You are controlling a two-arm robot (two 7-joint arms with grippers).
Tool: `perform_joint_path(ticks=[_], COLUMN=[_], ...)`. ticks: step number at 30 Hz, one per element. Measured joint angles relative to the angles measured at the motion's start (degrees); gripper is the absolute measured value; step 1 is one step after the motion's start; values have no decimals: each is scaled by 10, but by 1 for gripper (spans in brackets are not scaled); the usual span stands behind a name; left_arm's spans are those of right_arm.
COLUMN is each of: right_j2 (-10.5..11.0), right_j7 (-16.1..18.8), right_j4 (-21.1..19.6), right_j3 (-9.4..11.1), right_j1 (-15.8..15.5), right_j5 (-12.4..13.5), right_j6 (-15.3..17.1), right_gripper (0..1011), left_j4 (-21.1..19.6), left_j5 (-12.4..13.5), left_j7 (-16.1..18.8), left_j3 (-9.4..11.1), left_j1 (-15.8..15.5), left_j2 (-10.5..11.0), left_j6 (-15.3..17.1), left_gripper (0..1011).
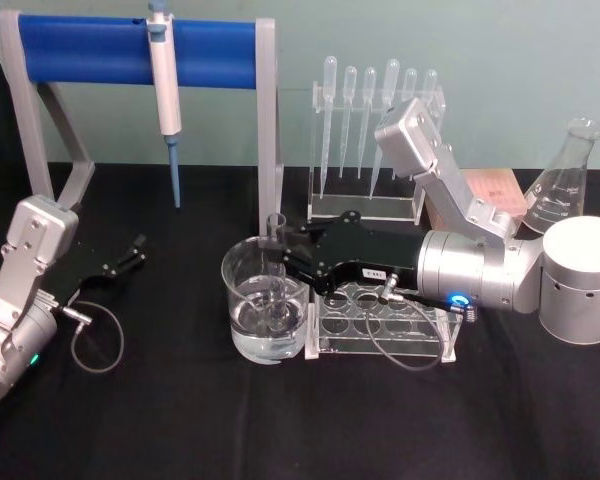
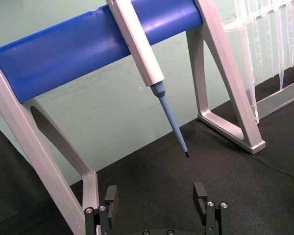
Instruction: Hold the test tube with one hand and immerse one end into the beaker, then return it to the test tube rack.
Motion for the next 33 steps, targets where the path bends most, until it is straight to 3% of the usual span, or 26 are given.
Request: perform_joint_path(ticks=[33], right_j2=[0], right_j7=[0], right_j4=[0], right_j3=[0], right_j1=[0], right_j5=[0], right_j6=[0], right_gripper=[221], left_j4=[0], left_j5=[0], left_j7=[0], left_j3=[0], left_j1=[0], left_j2=[0], left_j6=[0], left_gripper=[1000])
